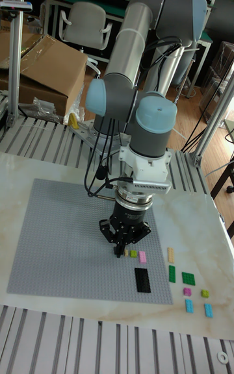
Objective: Stack small Lego blocks randomly, one at a time
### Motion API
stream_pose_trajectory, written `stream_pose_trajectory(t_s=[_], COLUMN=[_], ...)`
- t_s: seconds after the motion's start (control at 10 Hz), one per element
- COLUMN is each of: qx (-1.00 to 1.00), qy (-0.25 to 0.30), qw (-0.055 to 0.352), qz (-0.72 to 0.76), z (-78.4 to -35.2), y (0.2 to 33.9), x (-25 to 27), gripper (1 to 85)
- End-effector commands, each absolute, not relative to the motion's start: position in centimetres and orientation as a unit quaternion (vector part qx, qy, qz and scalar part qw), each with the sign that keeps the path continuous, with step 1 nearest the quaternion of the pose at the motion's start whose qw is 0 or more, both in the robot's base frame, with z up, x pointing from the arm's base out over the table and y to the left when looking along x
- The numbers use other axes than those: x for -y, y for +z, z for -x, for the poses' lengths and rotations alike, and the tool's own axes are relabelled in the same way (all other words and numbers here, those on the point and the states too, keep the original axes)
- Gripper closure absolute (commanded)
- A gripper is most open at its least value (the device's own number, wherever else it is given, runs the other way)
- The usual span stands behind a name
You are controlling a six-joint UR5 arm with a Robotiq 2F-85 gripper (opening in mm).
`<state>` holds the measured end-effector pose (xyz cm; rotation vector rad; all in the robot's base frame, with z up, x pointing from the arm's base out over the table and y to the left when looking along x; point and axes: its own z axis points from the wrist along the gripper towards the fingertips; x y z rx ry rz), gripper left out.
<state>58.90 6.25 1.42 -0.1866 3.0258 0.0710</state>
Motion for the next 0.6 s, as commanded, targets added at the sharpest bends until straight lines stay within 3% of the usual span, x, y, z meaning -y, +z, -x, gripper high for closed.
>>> stream_pose_trajectory(t_s=[0.0,0.5], qx=[-0.996,-0.997], qy=[0.034,0.034], qw=[0.057,0.057], qz=[0.054,0.049], z=[-58.8,-58.75], y=[1.37,1.31], x=[-6.36,-6.34], gripper=[84.3,84.3])
